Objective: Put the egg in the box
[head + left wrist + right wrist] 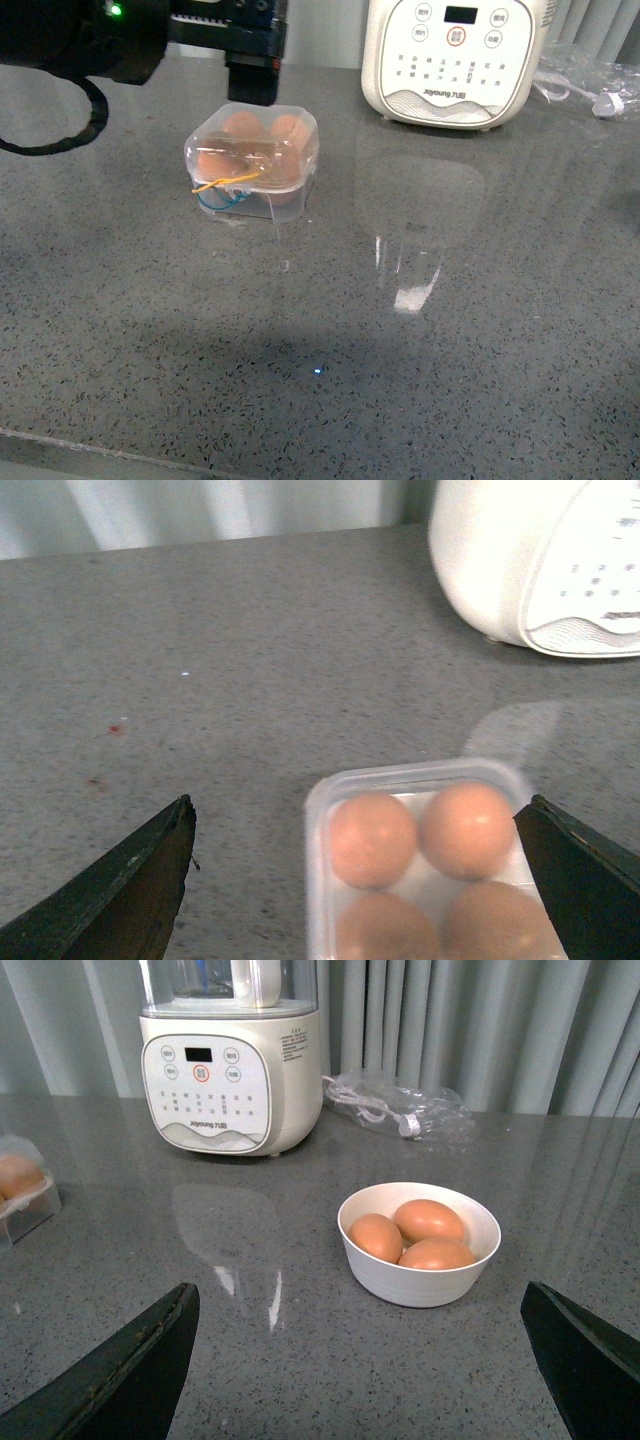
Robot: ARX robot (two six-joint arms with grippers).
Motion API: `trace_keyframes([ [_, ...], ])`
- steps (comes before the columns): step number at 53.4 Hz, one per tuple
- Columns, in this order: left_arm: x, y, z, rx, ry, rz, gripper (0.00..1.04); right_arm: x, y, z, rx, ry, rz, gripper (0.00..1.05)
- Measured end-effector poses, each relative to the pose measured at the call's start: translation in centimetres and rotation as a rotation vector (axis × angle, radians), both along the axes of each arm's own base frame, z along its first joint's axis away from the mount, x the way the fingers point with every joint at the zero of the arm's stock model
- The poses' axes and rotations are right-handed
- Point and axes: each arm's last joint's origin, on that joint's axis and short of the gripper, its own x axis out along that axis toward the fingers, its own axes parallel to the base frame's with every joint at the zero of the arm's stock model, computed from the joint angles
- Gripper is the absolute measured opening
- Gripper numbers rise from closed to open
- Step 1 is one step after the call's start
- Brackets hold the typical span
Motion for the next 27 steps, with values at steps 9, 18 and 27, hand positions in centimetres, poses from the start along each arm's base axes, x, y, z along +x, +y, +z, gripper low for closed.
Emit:
trace_keyframes([
  [9, -1.2, -2.2, -0.1, -0.001, 0.009, -0.054, 0.98, 0.0, 0.0, 0.0, 0.0, 0.0, 0.0, 0.97],
  [18, -1.7, -2.7, 0.6, -0.006, 0.001, -0.071, 0.98, 0.0, 0.0, 0.0, 0.0, 0.0, 0.0, 0.97],
  [27, -2.6, -1.7, 3.2, -0.028, -0.07, -0.059, 0.98, 0.0, 0.0, 0.0, 0.0, 0.0, 0.0, 0.97],
])
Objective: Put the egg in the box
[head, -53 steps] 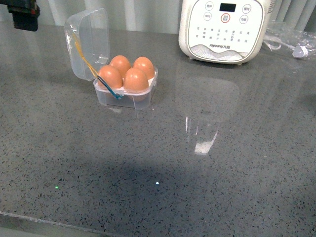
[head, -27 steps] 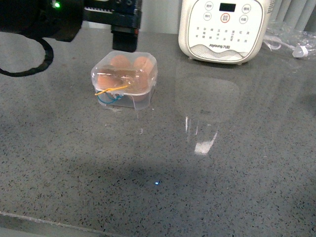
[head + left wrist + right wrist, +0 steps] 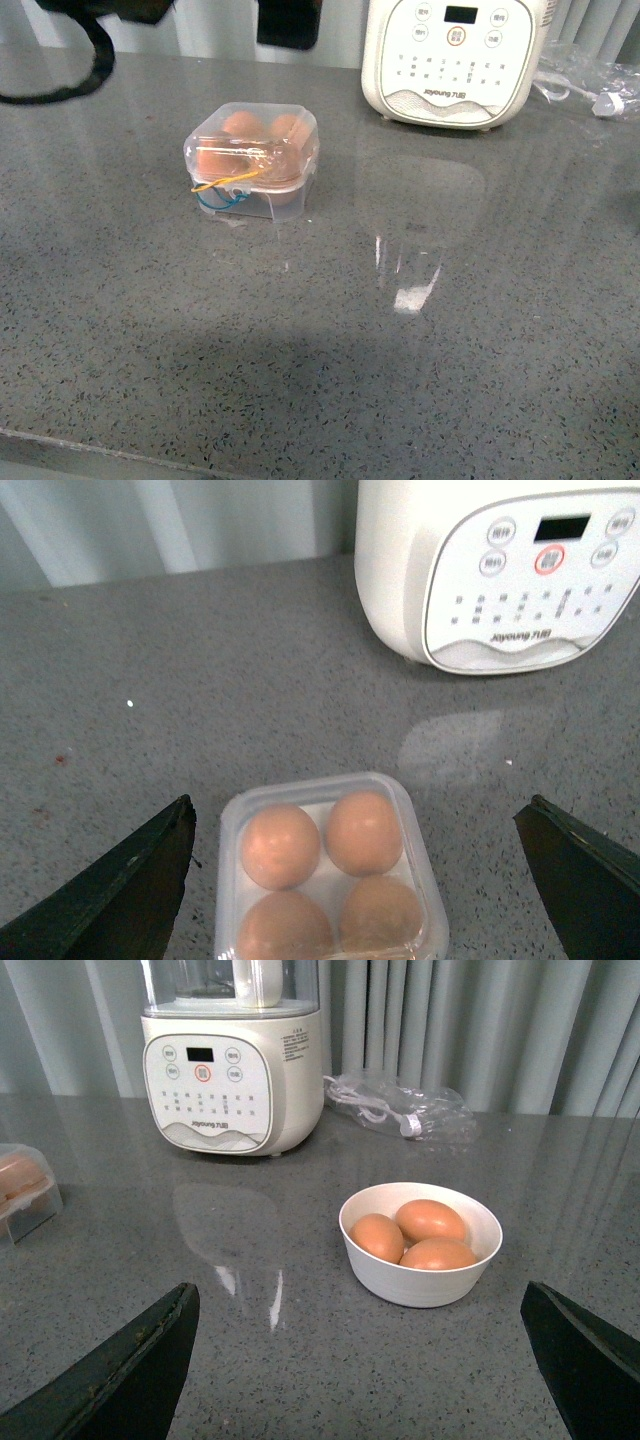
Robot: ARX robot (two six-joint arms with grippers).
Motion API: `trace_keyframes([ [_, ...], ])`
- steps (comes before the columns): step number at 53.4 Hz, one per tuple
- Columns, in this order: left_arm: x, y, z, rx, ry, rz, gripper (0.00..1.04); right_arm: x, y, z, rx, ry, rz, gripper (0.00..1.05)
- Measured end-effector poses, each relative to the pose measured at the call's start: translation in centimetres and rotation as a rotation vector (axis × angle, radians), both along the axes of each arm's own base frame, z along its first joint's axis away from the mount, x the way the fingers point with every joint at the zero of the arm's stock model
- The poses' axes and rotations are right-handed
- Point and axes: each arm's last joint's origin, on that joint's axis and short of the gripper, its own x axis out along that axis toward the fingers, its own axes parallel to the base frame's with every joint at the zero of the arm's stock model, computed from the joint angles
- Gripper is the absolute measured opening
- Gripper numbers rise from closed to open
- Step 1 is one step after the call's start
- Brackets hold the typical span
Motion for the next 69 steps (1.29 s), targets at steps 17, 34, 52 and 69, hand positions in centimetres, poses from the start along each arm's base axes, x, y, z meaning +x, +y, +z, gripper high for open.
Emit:
trace_keyframes([
  [17, -6.4, 4.7, 3.9, 0.018, -0.089, 0.013, 0.98, 0.0, 0.0, 0.0, 0.0, 0.0, 0.0, 0.97],
  [34, -11.1, 9.8, 2.5, 0.013, -0.041, 0.104, 0.98, 0.0, 0.0, 0.0, 0.0, 0.0, 0.0, 0.97],
  [52, -13.2, 11.9, 0.9, 0.002, 0.01, 0.171, 0.98, 0.0, 0.0, 0.0, 0.0, 0.0, 0.0, 0.97],
  [69, -15.4, 13.1, -2.4, -0.088, -0.155, 0.252, 0.54, 0.0, 0.0, 0.0, 0.0, 0.0, 0.0, 0.97],
])
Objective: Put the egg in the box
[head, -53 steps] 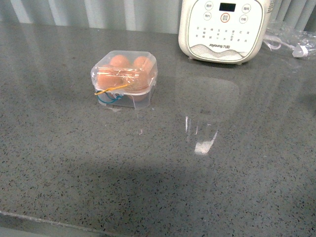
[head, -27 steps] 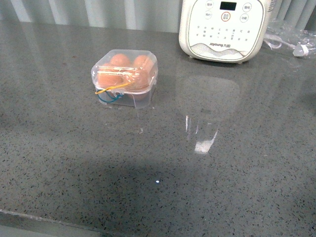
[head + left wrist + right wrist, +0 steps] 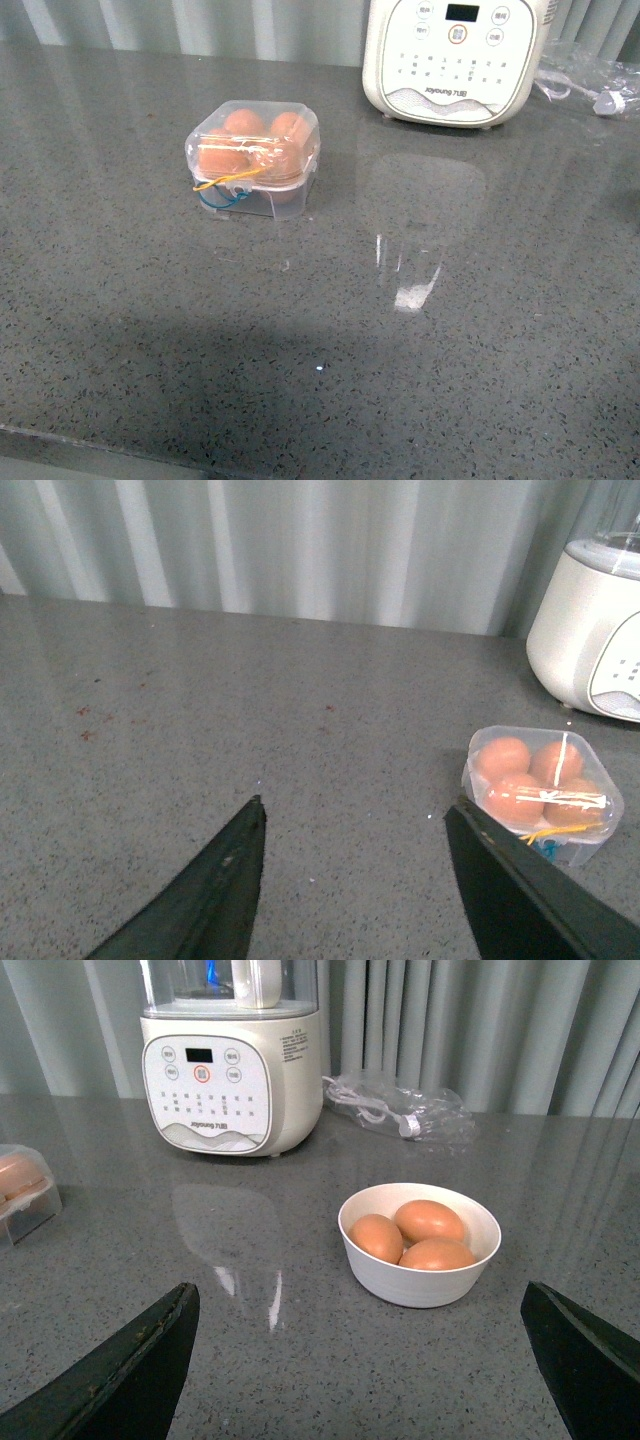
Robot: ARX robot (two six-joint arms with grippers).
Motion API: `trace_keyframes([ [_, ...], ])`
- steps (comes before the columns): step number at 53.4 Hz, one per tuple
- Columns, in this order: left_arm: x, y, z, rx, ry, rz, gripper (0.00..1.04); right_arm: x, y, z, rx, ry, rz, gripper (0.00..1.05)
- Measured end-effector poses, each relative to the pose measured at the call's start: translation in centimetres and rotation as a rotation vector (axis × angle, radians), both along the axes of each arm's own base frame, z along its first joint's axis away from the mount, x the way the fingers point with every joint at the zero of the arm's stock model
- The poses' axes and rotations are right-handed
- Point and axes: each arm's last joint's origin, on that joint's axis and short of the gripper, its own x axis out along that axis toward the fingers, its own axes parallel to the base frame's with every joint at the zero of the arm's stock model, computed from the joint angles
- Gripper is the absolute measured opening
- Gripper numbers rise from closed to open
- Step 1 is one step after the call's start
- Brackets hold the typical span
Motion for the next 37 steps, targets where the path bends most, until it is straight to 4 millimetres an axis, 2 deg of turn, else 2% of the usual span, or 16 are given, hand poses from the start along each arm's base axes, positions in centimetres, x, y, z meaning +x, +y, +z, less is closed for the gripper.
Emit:
trace_keyframes([
  [7, -1.0, 0.0, -1.9, -0.006, 0.015, -0.002, 0.29, 0.0, 0.0, 0.0, 0.0, 0.0, 0.0, 0.97],
  [15, -2.0, 0.0, -3.1, -0.013, 0.008, -0.003, 0.03, 0.0, 0.0, 0.0, 0.0, 0.0, 0.0, 0.97],
  [37, -4.1, 0.0, -5.4, -0.014, 0.003, -0.003, 0.04, 0.0, 0.0, 0.0, 0.0, 0.0, 0.0, 0.97],
])
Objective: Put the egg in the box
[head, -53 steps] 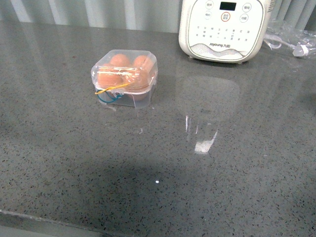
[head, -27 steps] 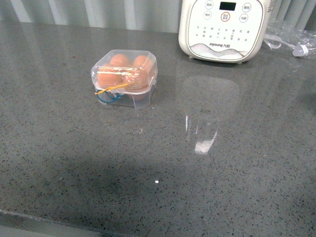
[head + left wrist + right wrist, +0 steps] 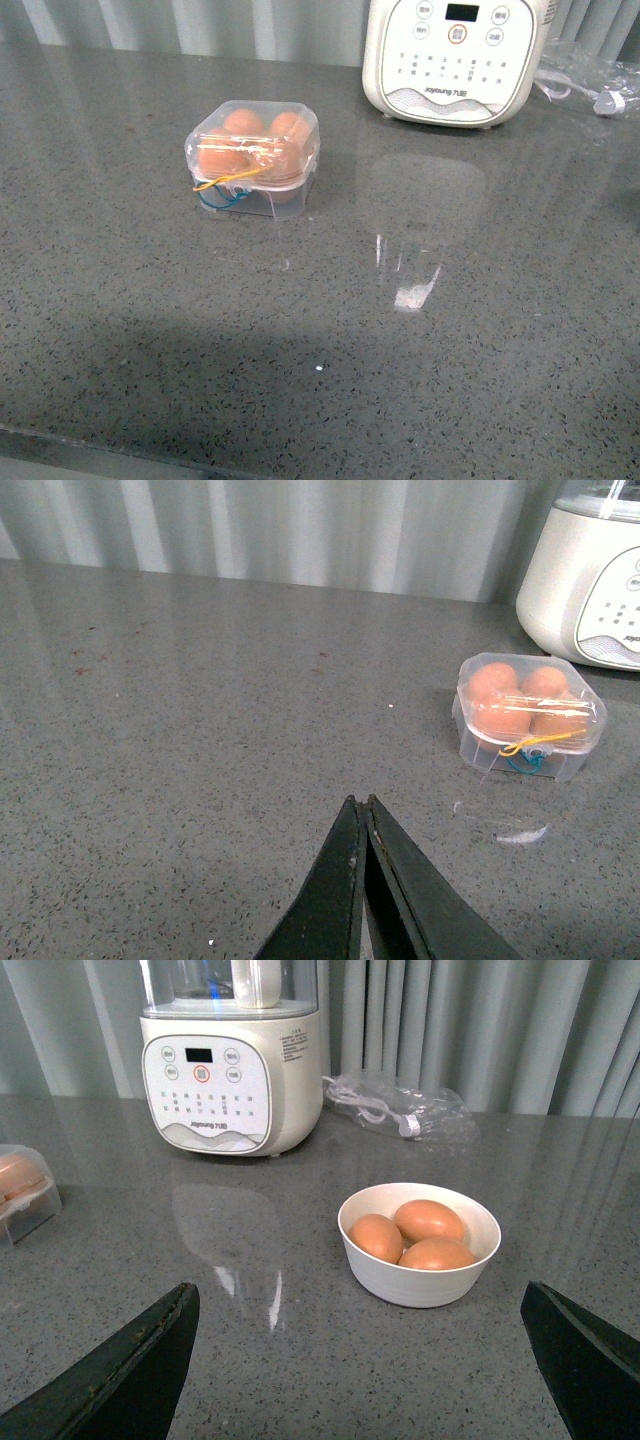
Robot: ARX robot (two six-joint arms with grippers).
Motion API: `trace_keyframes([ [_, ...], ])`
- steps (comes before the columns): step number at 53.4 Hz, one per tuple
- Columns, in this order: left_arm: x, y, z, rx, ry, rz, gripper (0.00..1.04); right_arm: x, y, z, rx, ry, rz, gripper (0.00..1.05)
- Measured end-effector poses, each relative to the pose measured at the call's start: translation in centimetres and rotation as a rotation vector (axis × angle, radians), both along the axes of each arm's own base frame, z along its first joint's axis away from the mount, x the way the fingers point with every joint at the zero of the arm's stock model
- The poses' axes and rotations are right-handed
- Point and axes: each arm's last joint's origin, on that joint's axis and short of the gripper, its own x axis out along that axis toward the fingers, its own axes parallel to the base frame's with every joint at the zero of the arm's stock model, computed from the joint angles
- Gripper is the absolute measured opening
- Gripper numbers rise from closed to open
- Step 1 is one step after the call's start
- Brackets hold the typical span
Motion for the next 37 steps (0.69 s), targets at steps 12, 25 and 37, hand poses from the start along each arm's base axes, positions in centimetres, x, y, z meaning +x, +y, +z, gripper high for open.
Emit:
trace_keyframes([
  [12, -0.7, 0.0, -0.7, 0.0, 0.0, 0.0, 0.04, 0.0, 0.0, 0.0, 0.0, 0.0, 0.0, 0.97],
  [25, -1.2, 0.0, -0.7, 0.0, -0.035, 0.0, 0.04, 0.0, 0.0, 0.0, 0.0, 0.0, 0.0, 0.97],
  [37, -1.7, 0.0, -0.7, 0.0, -0.033, 0.0, 0.04, 0.0, 0.0, 0.0, 0.0, 0.0, 0.0, 0.97],
])
